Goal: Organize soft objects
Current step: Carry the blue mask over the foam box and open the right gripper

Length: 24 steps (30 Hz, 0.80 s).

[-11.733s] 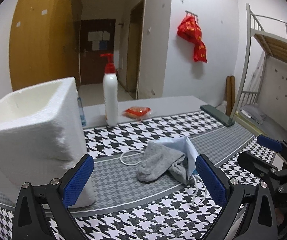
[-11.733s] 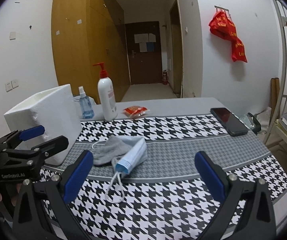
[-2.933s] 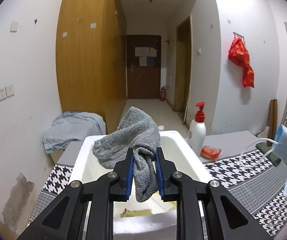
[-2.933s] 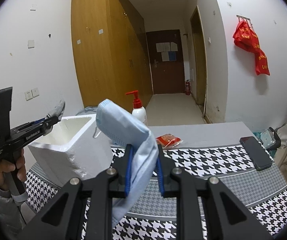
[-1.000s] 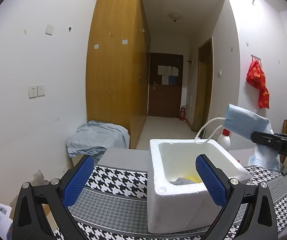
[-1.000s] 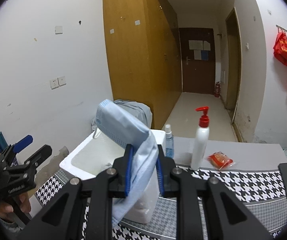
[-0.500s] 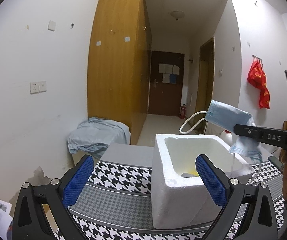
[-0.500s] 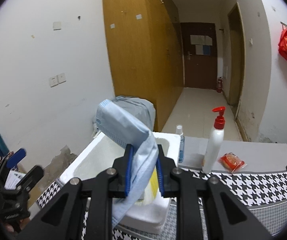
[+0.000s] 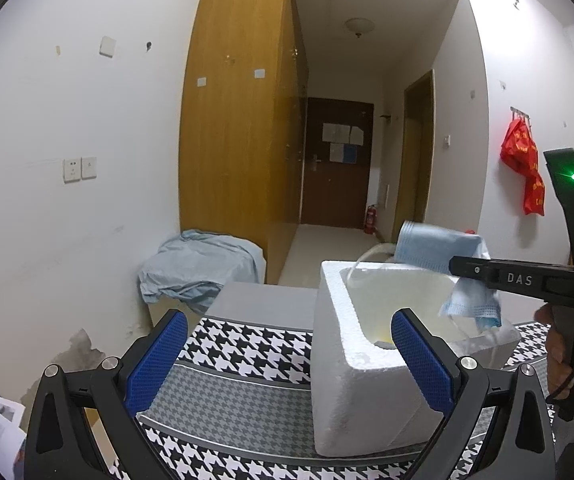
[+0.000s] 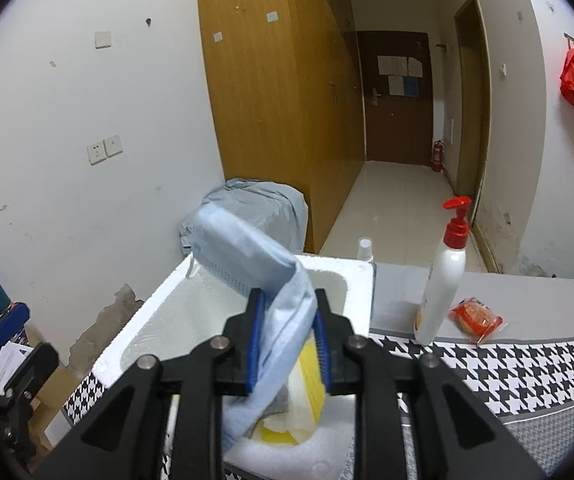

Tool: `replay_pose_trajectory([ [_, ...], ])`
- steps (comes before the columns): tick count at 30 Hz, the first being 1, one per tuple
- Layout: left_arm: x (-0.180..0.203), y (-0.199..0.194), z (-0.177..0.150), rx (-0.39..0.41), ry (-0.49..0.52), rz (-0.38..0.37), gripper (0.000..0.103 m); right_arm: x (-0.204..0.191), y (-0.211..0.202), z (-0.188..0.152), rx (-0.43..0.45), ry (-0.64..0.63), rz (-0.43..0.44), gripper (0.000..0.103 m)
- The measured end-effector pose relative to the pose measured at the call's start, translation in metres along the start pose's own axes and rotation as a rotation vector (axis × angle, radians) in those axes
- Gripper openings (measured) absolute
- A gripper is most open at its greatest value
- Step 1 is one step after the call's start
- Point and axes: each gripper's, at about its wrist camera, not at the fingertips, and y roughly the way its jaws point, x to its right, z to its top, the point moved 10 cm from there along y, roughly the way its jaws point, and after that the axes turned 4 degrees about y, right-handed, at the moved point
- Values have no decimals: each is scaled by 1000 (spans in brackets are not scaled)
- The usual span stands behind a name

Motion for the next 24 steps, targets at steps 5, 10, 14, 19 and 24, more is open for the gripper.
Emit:
replay_pose_trajectory([
  [5,0,0,-2,-6,-2,3,102,-1,-2,0,10,-7,6,65],
  [10,4,-1,1,-6,3,0,102,-2,-16,2,37,-12,18,91],
  [14,9,-5,3,0,5,-2,102,-2,-30,2,68,-37,20,101],
  [19,16,-14,7,8,11,-7,102,3,-50,3,101,-41,25,103],
  [24,30,-24,11,21,28,-16,102,12,-71,1,126,-37,24,103],
])
